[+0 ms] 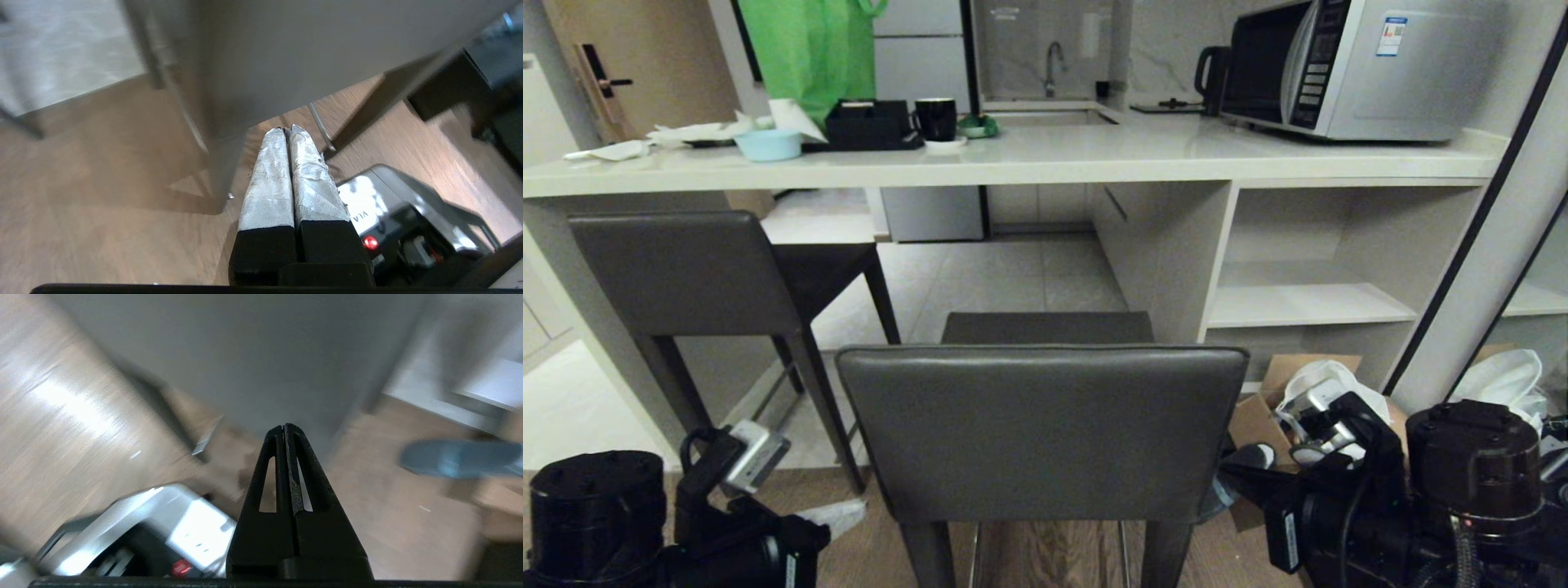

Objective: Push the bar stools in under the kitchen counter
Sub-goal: Push the gray chair back under the dining table

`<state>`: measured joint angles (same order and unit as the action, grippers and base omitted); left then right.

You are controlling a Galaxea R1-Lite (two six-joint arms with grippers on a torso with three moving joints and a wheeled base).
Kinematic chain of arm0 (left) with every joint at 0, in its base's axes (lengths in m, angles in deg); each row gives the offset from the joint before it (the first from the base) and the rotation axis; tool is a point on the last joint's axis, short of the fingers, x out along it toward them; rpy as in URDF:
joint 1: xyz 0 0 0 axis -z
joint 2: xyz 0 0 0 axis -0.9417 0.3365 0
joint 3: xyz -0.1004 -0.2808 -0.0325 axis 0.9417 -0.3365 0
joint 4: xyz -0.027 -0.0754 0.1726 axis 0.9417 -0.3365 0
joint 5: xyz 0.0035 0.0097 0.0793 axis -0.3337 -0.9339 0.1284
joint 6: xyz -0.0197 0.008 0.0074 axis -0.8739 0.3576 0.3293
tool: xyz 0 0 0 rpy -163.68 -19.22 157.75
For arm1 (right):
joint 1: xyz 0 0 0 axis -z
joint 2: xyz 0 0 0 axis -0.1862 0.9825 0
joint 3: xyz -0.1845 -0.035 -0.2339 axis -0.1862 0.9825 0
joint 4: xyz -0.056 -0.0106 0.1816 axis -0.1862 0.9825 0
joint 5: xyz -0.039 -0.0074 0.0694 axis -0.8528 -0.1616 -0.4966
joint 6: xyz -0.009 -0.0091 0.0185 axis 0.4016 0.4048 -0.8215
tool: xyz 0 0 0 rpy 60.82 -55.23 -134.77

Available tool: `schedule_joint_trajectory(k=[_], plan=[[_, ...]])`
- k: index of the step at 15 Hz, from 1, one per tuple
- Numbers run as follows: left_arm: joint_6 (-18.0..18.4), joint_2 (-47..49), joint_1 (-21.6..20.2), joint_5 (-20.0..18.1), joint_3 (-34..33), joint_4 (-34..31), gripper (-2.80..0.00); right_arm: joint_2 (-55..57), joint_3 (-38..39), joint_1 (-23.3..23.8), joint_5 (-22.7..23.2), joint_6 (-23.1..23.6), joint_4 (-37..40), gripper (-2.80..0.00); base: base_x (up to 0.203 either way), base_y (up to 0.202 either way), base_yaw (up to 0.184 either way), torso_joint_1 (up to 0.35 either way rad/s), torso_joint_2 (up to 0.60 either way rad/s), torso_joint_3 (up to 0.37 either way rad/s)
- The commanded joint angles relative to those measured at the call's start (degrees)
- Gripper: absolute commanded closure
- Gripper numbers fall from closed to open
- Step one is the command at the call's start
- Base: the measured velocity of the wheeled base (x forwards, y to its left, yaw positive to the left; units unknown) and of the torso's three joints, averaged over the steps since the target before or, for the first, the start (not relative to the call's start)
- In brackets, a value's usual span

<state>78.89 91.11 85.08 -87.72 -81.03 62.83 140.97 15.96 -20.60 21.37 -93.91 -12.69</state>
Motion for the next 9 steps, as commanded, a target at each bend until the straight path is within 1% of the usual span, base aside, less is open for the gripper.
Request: schedule_joint_trajectory(k=[1, 2, 3, 4, 6, 8, 9], plan=[[-0.15, -5.14, -6.20, 0.10, -1.50, 0.27, 0.00, -1.23, 0.73, 5.87, -0.93, 4.10, -0.51, 0.00, 0.000, 0.000, 0.000, 0.000, 0.00, 0.000], [-0.13, -4.82, -8.78, 0.12, -0.43, 0.28, 0.00, 0.26, -0.20, 6.81, -2.49, 6.44, -0.89, 0.00, 0.000, 0.000, 0.000, 0.000, 0.00, 0.000], [-0.12, -3.81, -11.15, 0.14, 2.08, 0.29, 0.00, 1.68, -2.26, 7.13, -4.45, 7.19, -1.92, 0.00, 0.000, 0.000, 0.000, 0.000, 0.00, 0.000], [-0.12, -1.46, -12.30, 0.15, 4.34, 0.32, 0.00, 3.59, -4.04, 7.16, -5.61, 7.52, -3.04, 0.00, 0.000, 0.000, 0.000, 0.000, 0.00, 0.000], [0.02, 3.40, -12.38, 0.15, 7.15, 1.12, 0.00, 7.62, -6.32, 6.70, -6.15, 7.78, -5.31, 0.00, 0.000, 0.000, 0.000, 0.000, 0.00, 0.000], [0.19, 10.10, -11.04, 0.86, 8.29, 6.89, 0.00, 12.93, -7.21, 6.16, -6.46, 9.31, -11.49, 0.00, 0.000, 0.000, 0.000, 0.000, 0.00, 0.000], [0.27, 14.34, -9.51, 2.37, 8.18, 12.08, 0.00, 15.40, -7.36, 5.35, -6.83, 10.44, -15.83, 0.00, 0.000, 0.000, 0.000, 0.000, 0.00, 0.000]])
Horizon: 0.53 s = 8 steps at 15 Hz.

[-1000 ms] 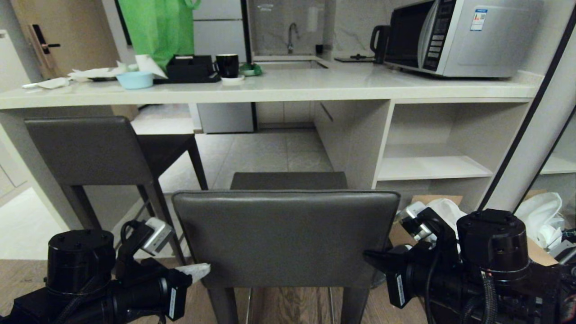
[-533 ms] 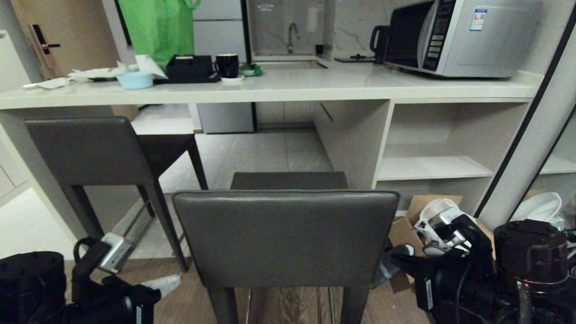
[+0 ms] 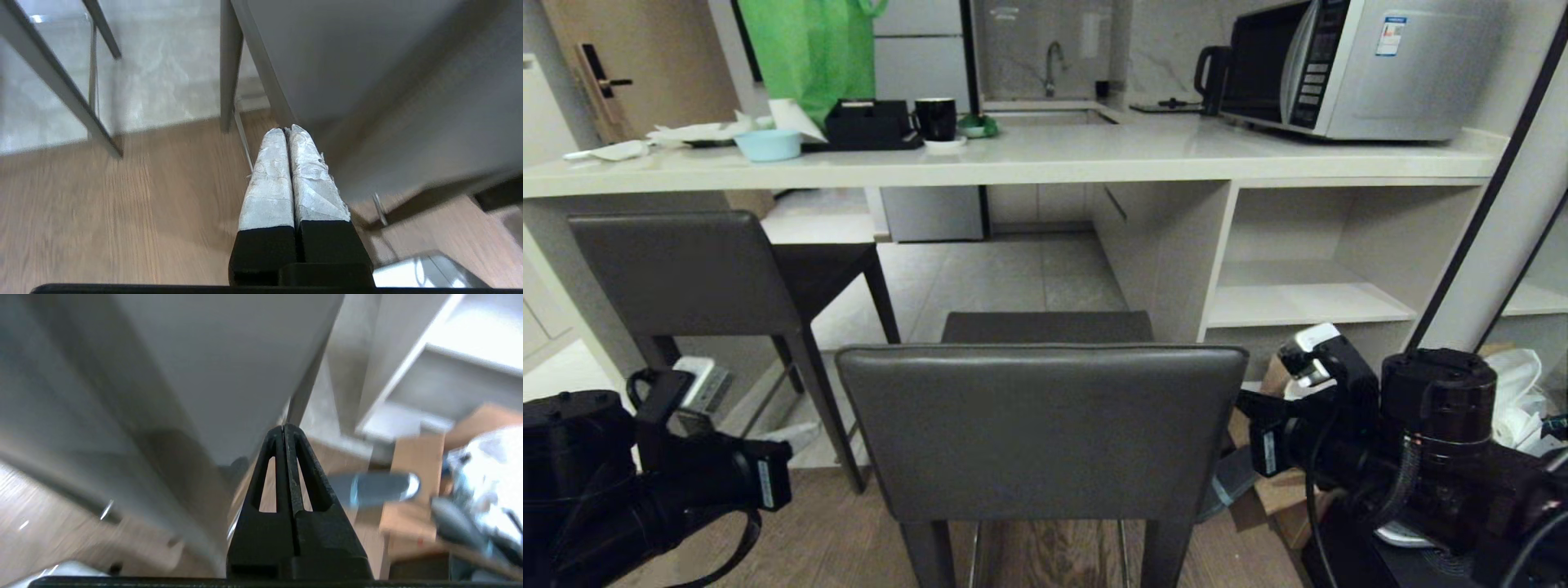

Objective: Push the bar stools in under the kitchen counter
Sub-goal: Push the gray chair back under the dining table

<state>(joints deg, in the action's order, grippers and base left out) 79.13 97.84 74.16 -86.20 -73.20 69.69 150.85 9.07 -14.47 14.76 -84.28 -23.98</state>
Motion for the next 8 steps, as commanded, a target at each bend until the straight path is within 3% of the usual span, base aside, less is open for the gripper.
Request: schedule_joint_trajectory(k=[1, 2, 4, 8], plan=[[0.08, 12.17, 3.68, 3.13, -0.27, 11.87, 0.00, 7.67, -0.52, -2.12, -1.07, 1.48, -7.41, 0.00, 0.000, 0.000, 0.000, 0.000, 0.00, 0.000], [0.09, 16.43, 6.51, 5.50, -1.55, 19.39, 0.00, 9.35, -0.57, -3.06, -2.22, 2.33, -9.34, 0.00, 0.000, 0.000, 0.000, 0.000, 0.00, 0.000], [0.12, 21.25, 12.19, 9.62, -4.14, 25.54, 0.00, 10.44, -0.95, -3.45, -2.86, 3.51, -11.24, 0.00, 0.000, 0.000, 0.000, 0.000, 0.00, 0.000], [0.17, 24.00, 13.13, 12.21, 0.11, 26.87, 0.00, 10.44, -0.95, -3.45, -2.95, 3.42, -11.44, 0.00, 0.000, 0.000, 0.000, 0.000, 0.00, 0.000]])
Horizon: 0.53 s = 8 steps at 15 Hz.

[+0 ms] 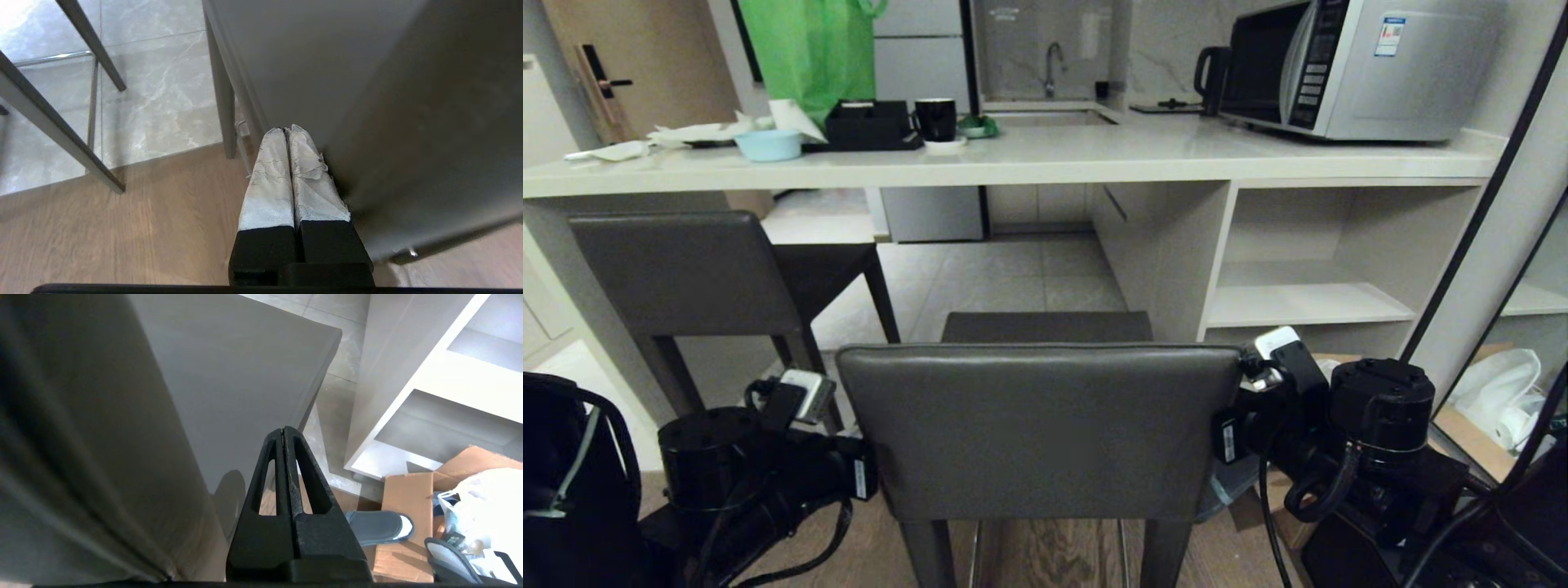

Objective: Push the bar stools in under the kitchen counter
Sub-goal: Push the gray chair back under the dining table

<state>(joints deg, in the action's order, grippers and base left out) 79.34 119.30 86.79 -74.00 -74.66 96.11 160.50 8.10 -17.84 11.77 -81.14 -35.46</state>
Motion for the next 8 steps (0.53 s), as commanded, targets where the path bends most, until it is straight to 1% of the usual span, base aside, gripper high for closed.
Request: schedule_joint_trajectory(k=[1, 8], plan=[[-0.04, 2.56, 0.79, 1.02, 1.83, 0.45, 0.00, 0.78, 0.03, -0.08, 0.04, 0.28, -0.02, 0.00, 0.000, 0.000, 0.000, 0.000, 0.00, 0.000], [0.05, 2.84, 0.90, 1.37, 0.39, 0.45, 0.00, 2.45, -1.64, -1.40, 0.13, 0.37, -0.20, 0.00, 0.000, 0.000, 0.000, 0.000, 0.00, 0.000]])
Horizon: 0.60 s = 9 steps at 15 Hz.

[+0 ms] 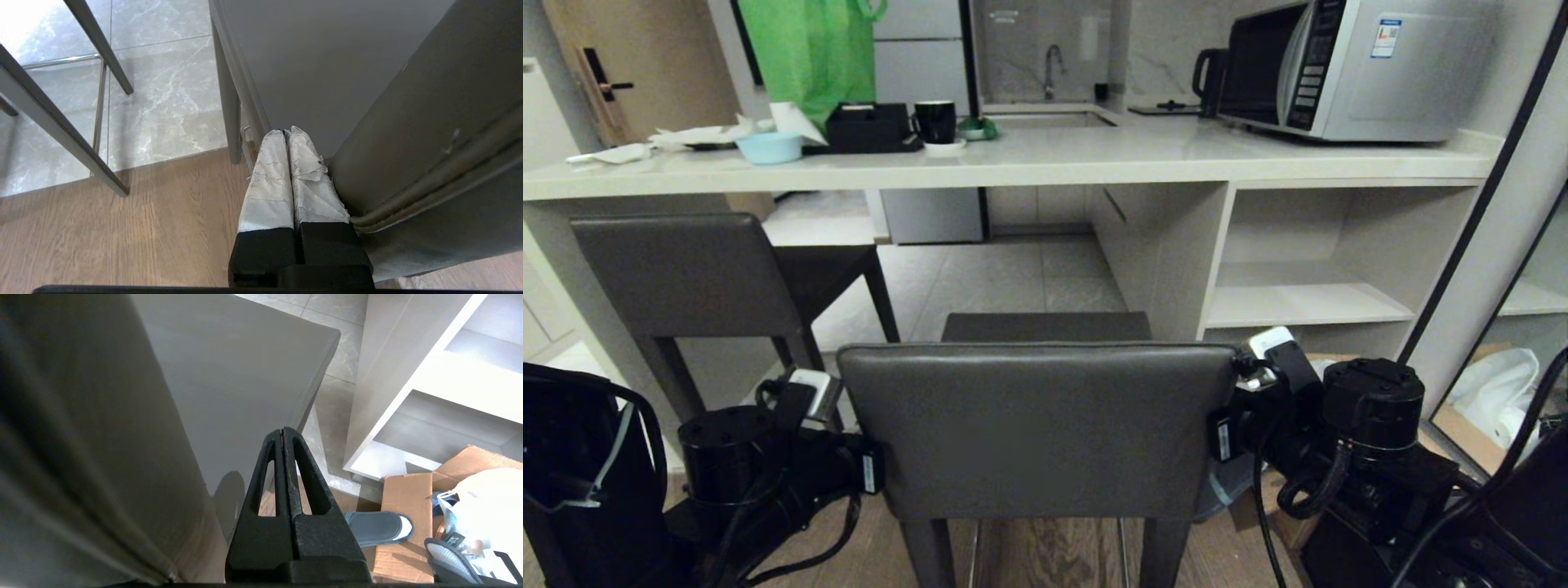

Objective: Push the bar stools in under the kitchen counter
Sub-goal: Push the gray chair back under the dining table

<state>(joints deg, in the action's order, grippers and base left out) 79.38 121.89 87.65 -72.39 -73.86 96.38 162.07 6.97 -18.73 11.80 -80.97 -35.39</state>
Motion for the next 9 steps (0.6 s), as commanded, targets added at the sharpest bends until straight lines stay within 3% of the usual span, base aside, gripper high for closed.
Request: schedule_joint_trajectory(k=[1, 9], plan=[[0.01, 0.39, 0.09, -0.24, -0.46, 0.18, 0.00, 1.01, -0.52, -0.63, 0.10, 0.20, -0.27, 0.00, 0.000, 0.000, 0.000, 0.000, 0.00, 0.000], [0.10, 0.51, 0.35, -0.06, -0.64, 0.18, 0.00, 1.32, -0.08, -1.38, 0.01, 0.20, -0.65, 0.00, 0.177, 0.000, 0.001, 0.000, 0.00, 0.005]])
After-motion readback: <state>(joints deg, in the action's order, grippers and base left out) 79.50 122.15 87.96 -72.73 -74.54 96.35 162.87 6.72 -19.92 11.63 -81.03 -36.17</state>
